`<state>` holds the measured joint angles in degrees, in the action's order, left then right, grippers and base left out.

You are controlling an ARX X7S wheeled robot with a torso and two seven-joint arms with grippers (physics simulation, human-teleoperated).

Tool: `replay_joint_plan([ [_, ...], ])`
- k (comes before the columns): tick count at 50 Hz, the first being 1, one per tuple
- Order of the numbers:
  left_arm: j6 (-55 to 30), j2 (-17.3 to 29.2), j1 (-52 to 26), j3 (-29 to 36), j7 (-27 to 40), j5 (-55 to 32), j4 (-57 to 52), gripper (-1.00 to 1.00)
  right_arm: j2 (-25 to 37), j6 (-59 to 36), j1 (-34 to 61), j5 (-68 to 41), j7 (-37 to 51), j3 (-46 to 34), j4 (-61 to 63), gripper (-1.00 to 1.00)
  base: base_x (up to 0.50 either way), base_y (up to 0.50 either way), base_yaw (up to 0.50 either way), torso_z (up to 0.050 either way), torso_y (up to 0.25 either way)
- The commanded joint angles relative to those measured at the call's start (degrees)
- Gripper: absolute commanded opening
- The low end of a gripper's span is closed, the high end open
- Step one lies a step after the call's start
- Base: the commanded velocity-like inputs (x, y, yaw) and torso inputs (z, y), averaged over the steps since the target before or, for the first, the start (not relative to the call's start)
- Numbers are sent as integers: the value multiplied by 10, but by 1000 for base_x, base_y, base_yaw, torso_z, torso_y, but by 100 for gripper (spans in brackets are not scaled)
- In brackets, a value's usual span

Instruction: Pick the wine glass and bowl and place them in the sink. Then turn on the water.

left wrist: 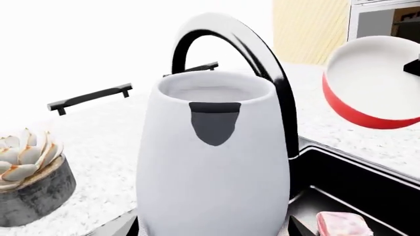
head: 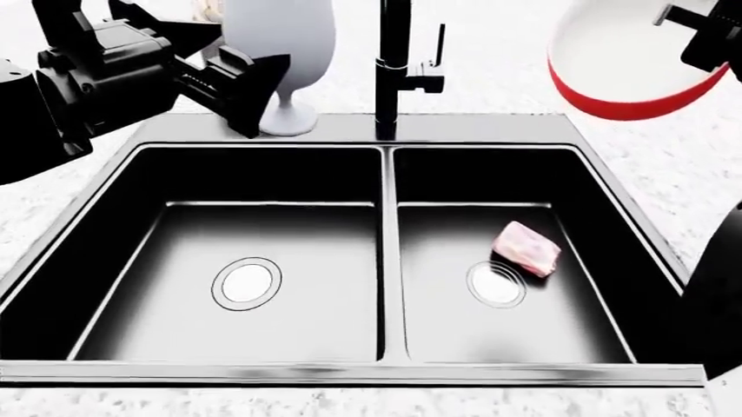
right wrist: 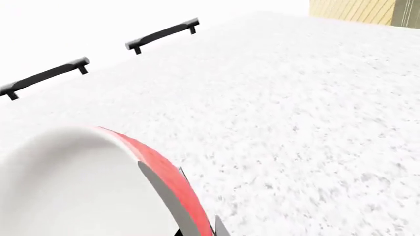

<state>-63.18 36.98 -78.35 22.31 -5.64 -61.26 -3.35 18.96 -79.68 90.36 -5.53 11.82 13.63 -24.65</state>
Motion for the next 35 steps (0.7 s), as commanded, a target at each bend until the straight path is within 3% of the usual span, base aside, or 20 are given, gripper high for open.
replay_joint_plan([
  [1,1,-1,-5,-10,21,-4,0,-100,6,-5,5,-10,-10,-19,5,-100,297,0,0,0,0],
  [17,5,-1,-4,-11,24,-6,0,-100,8,-2,1,-14,-14,-21,8,-100,191,0,0,1,3],
  [35,-37,-2,-21,-5,13,-41,22,-100,5,-24,-16,-26,-19,-13,36,-100,0,0,0,1,2],
])
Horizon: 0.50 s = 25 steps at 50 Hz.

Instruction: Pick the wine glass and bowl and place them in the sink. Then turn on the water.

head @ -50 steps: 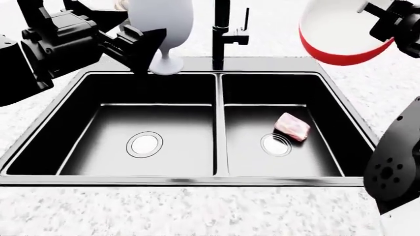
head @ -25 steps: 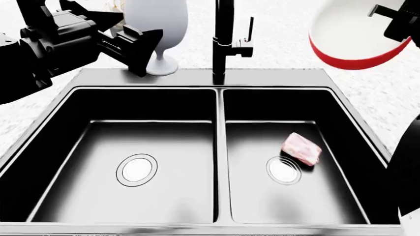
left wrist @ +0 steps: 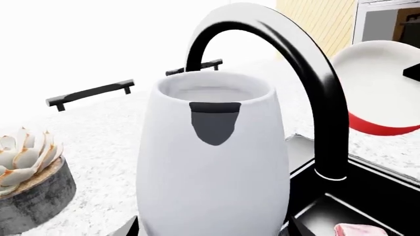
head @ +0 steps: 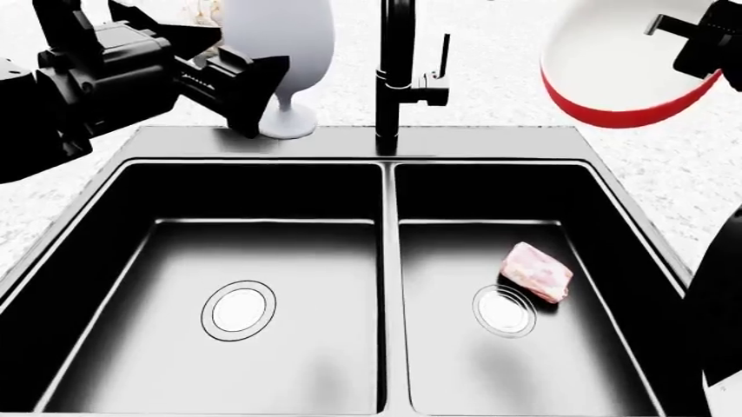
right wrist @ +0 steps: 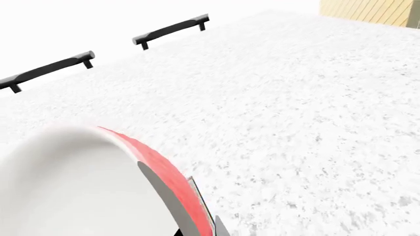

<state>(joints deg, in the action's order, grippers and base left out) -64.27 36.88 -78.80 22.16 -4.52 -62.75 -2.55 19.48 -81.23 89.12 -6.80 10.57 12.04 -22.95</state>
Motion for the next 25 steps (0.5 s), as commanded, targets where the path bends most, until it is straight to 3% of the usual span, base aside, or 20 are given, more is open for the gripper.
replay_joint_plan([
  [1,-30,-1,-18,-4,2,-29,16,-100,-1,-10,-4,-13,-6,3,21,-100,0,0,0,0,0],
  [17,-102,-6,-45,5,25,-72,49,-100,-8,-26,-25,-21,-5,12,49,-100,0,0,0,0,1],
  [25,-139,-3,-69,38,5,-73,62,-100,-3,-79,-69,-37,-16,5,100,-100,0,0,0,1,1],
])
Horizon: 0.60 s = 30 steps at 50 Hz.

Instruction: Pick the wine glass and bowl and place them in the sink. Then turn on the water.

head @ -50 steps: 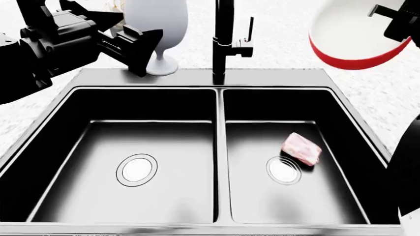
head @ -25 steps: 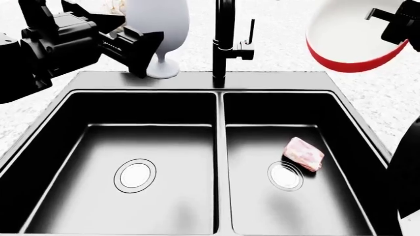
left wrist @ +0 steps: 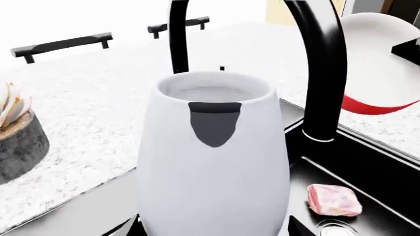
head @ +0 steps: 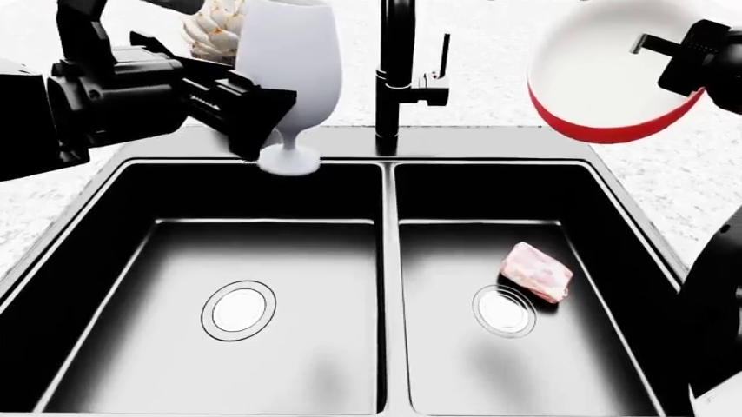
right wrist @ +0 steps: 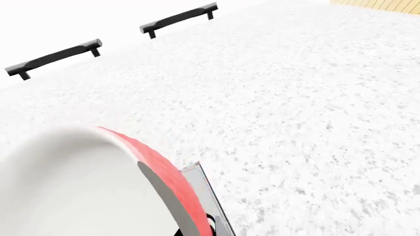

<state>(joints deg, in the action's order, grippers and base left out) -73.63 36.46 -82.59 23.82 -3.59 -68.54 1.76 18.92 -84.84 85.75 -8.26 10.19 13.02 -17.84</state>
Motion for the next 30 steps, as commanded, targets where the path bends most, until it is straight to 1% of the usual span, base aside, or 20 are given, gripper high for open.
replay_joint_plan([
  [1,-49,2,-35,27,-9,-13,19,-100,4,-49,-40,-28,-13,-8,53,-100,0,0,0,0,0],
  [3,-54,4,-41,38,-19,-10,20,-100,13,-51,-49,-61,2,-20,51,-100,0,0,0,0,5],
  [7,-66,7,-53,60,-37,-6,22,-100,52,-51,-77,-238,113,-55,43,-100,0,0,0,0,0],
  [10,-72,9,-61,75,-52,-2,23,-100,68,-50,-85,-306,149,-79,39,-100,0,0,0,0,3],
  [16,-84,12,-77,104,-77,5,26,-100,82,-47,-93,-346,162,-118,37,-100,0,0,0,2,2],
  [22,-107,13,-99,140,-95,12,31,-100,99,-35,-61,-354,136,-203,19,-100,0,0,0,0,0],
  [26,-117,16,-118,180,-124,24,30,-100,104,-31,-47,-356,115,-251,14,-100,0,0,1,0,3],
  [27,-72,30,-56,189,-119,38,1,-100,105,-28,-45,-355,109,-263,13,-100,0,0,0,0,0],
  [28,-39,36,-18,202,-121,54,-12,-100,107,-26,-42,-355,103,-277,11,-100,0,0,0,0,0],
  [30,-8,39,10,228,-134,80,-18,-100,111,-22,-35,-353,86,-310,8,-100,0,0,0,0,0],
])
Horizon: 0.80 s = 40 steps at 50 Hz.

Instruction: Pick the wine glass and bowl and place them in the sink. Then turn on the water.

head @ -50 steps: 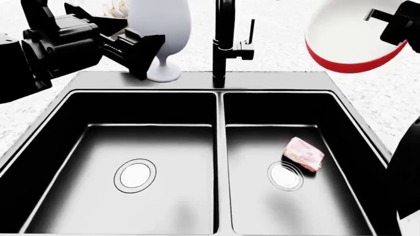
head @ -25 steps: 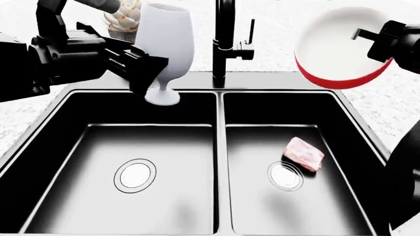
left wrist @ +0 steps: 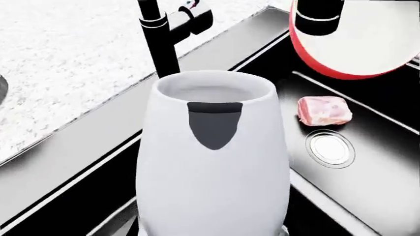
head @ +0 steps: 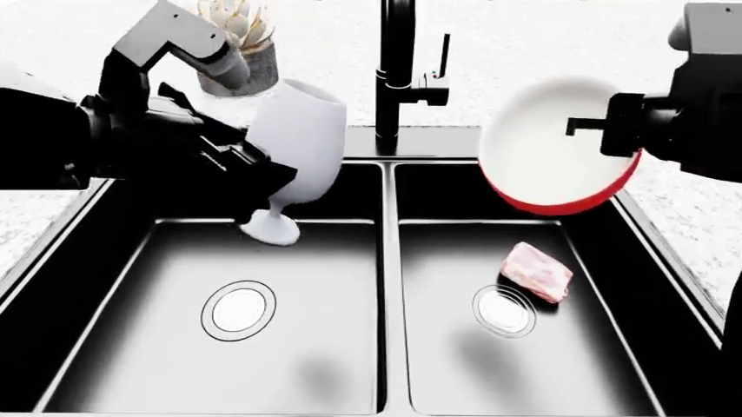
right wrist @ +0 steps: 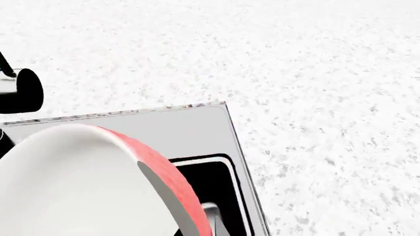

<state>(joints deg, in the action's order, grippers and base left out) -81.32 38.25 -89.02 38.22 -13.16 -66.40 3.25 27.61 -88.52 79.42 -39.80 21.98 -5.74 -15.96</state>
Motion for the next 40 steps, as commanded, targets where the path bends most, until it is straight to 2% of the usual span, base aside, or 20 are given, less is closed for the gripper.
replay_joint_plan([
  [1,75,20,78,97,-47,69,-32,-100,26,18,35,-36,-42,-140,-14,-100,0,0,0,0,0],
  [7,101,14,64,162,-99,125,-12,-100,28,46,82,-16,-120,-258,-42,-100,0,0,0,2,2],
  [11,107,11,58,192,-118,147,-7,-100,30,52,92,-14,-143,-290,-41,-100,0,0,0,0,2],
  [18,117,8,49,233,-136,180,-8,-100,32,51,89,-21,-152,-304,-28,-100,0,0,0,0,1],
  [34,121,-5,61,261,-159,182,-2,-100,38,49,64,-41,-145,-308,-5,-100,0,0,0,1,1],
  [40,94,10,72,249,-139,155,-41,-100,40,51,58,-46,-143,-310,-3,-100,0,0,0,0,2],
])
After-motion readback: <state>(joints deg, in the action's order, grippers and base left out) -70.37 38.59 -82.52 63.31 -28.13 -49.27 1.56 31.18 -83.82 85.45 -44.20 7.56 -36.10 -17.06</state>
